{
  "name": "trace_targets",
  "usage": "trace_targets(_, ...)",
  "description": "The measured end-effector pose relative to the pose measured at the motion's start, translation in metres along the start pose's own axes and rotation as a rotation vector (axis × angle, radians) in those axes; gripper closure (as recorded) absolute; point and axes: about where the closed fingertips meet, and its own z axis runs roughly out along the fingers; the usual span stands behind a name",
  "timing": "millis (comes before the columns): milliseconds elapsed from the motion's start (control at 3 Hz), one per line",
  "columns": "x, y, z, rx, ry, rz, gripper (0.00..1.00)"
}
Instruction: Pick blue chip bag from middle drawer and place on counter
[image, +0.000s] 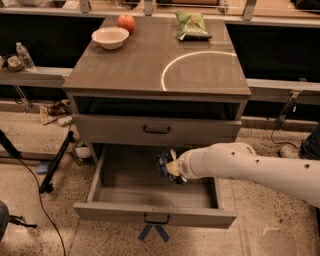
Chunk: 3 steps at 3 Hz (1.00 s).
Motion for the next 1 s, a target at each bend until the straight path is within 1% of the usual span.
trace_targets(333, -0.023, 0.000, -0.040, -0.031, -0.052, 0.007, 1.00)
trace_targets(667, -0.019, -0.018, -0.073, -0.016, -0.071, -0.026, 1.00)
trace_targets(1000, -0.017, -0.020, -0.072, -0.013, -0.070, -0.027, 1.00)
